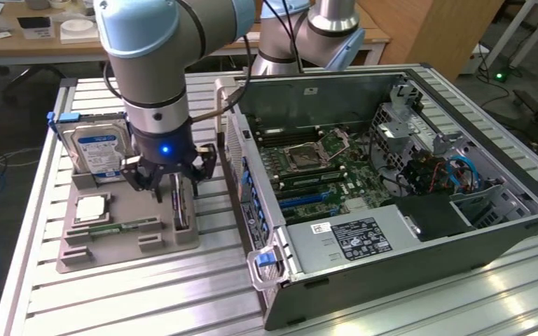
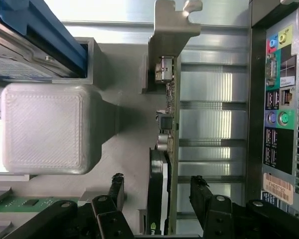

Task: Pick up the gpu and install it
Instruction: 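Pick up the gpu and move the gpu toward the slot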

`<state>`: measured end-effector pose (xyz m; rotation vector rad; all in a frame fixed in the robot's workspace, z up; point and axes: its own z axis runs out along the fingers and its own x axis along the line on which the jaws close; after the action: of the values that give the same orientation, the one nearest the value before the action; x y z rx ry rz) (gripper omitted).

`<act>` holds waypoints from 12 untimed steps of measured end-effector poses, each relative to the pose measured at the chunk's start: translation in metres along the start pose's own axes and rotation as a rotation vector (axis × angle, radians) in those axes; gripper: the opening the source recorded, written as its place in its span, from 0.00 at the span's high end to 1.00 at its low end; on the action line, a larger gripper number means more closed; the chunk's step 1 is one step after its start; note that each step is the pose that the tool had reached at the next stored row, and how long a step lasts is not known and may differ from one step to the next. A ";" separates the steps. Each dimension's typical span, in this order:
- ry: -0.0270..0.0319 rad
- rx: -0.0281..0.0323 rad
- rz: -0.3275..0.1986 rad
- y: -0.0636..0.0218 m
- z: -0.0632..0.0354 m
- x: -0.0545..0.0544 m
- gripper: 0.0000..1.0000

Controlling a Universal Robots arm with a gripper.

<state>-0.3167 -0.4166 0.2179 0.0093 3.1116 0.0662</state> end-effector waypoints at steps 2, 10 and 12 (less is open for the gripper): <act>0.0000 0.0004 0.000 0.0002 0.0024 0.000 0.35; 0.0000 0.0009 0.000 0.0002 0.0049 0.000 0.35; 0.0000 0.0009 0.000 0.0002 0.0049 0.000 0.35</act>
<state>-0.3167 -0.4162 0.2130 0.0100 3.1116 0.0649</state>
